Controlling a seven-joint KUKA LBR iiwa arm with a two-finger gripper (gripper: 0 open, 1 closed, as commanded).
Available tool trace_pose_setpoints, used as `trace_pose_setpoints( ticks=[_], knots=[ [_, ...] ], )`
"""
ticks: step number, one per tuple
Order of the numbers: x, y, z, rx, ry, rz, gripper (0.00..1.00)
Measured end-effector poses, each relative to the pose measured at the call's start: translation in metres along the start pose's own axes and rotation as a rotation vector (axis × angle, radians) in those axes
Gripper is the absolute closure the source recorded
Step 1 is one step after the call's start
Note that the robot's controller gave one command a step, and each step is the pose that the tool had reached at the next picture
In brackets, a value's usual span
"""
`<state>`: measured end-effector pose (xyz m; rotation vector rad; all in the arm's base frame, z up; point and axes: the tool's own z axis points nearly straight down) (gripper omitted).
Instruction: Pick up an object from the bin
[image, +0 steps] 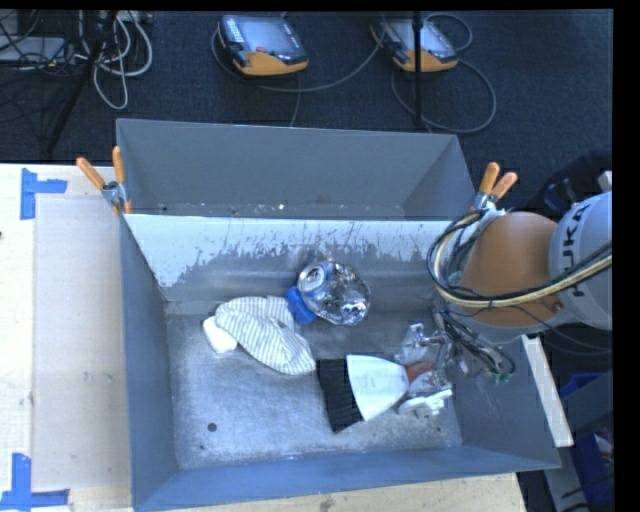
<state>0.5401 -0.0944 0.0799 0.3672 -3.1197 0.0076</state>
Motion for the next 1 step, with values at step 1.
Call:
trace_pose_setpoints(
  ticks=[1],
  knots=[
    [-0.0034, 0.0058, -0.1342, -0.004, -0.004, -0.191, 1.0]
  ],
)
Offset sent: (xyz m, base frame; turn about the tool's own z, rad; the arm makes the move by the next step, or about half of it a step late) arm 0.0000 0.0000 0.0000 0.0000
